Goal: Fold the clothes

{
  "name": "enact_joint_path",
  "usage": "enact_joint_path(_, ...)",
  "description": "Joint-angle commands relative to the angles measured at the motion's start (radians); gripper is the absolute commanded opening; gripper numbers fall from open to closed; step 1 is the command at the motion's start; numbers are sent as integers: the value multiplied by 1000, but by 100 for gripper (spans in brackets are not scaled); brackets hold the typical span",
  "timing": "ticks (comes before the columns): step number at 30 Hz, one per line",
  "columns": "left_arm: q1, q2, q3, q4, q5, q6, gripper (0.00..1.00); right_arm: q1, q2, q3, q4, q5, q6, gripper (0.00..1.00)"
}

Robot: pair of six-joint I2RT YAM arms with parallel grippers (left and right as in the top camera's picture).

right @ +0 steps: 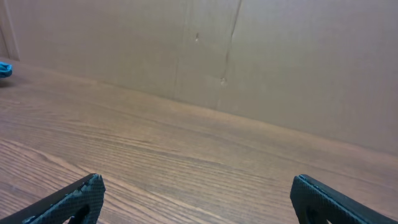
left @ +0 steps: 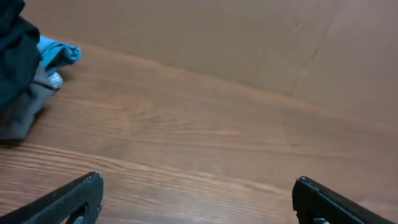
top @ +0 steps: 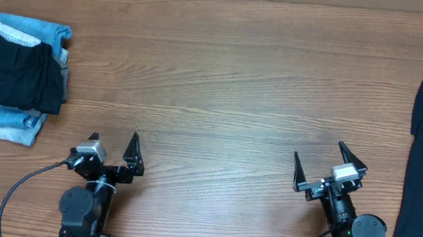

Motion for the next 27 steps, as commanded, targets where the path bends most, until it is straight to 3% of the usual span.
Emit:
enact_joint_path(1, -14, -72, -4, -2, -30, 141, 100, 5, -8, -10, 4, 6, -2, 100)
enact_joint_path(27, -56, -70, -4, -6, -76, 145, 100, 5, -8, -10, 4, 6, -2, 100)
